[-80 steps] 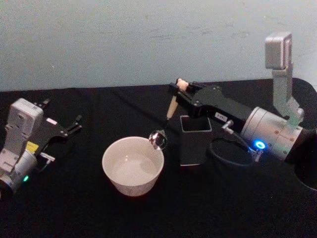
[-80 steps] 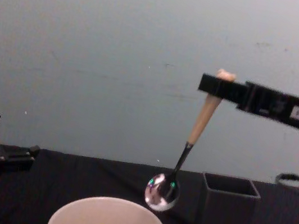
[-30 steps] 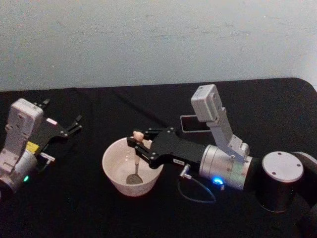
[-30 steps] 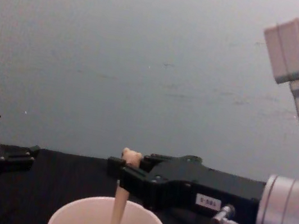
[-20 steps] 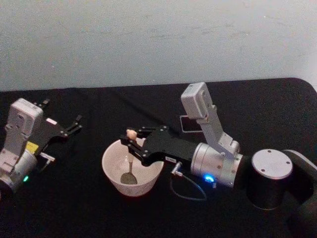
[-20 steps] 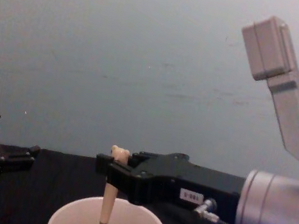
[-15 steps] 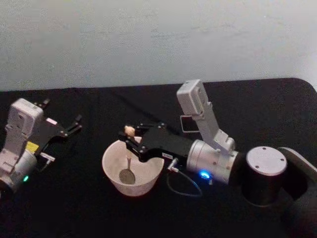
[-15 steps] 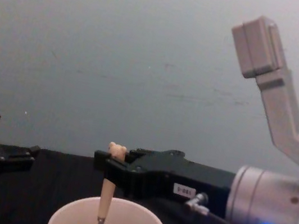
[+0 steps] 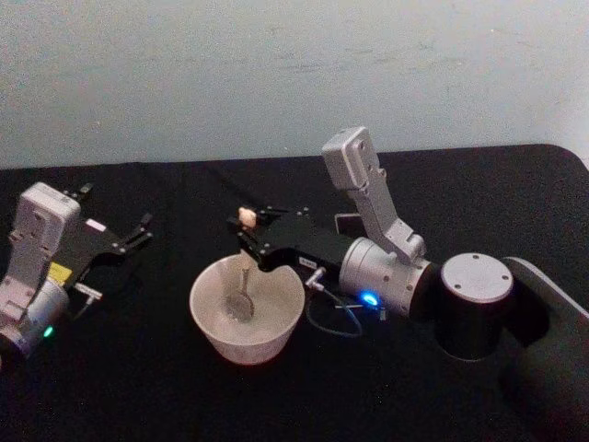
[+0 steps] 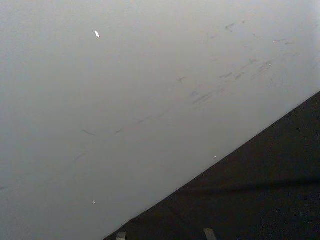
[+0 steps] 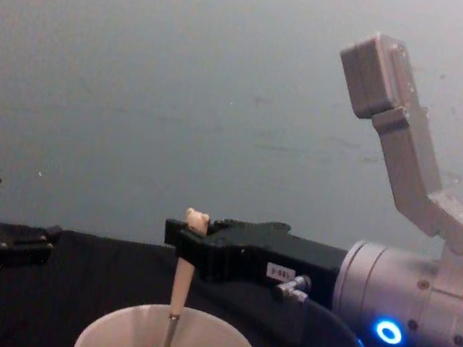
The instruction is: Pick up the stirring spoon with one hand, stir inside the cup, then place it back in its original position.
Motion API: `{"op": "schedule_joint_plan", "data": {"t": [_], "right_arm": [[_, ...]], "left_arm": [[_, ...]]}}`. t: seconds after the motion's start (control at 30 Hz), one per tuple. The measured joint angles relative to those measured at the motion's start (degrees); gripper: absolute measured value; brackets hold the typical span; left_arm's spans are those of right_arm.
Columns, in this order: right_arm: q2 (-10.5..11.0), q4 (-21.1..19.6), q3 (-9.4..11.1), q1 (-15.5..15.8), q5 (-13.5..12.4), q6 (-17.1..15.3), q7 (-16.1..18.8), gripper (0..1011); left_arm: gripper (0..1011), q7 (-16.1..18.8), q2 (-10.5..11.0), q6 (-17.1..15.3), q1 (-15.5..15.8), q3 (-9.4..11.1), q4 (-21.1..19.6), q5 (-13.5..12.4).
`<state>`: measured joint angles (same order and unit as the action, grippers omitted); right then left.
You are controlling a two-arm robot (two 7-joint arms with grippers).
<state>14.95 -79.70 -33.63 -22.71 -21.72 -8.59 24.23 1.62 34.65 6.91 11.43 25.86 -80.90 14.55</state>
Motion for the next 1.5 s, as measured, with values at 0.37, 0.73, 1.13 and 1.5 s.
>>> {"op": "schedule_joint_plan", "data": {"t": [0.37, 0.73, 1.13, 1.5], "right_arm": [[0.78, -0.19, 2.1, 0.49, 0.33, 0.21, 0.05, 216], [5.5, -5.44, 3.72, 4.21, -1.13, 0.27, 2.88, 216], [9.26, -10.71, 4.76, 6.76, -4.8, -0.4, 4.69, 216], [11.6, -13.27, 3.03, 8.0, -5.66, -0.69, 5.56, 216]], "left_arm": [[1001, 0.0, 0.0, 0.0, 0.0, 0.0, 0.0, 0.0], [1002, 0.0, 0.0, 0.0, 0.0, 0.0, 0.0, 0.0], [1001, 0.0, 0.0, 0.0, 0.0, 0.0, 0.0, 0.0], [1001, 0.0, 0.0, 0.0, 0.0, 0.0, 0.0, 0.0]]}}
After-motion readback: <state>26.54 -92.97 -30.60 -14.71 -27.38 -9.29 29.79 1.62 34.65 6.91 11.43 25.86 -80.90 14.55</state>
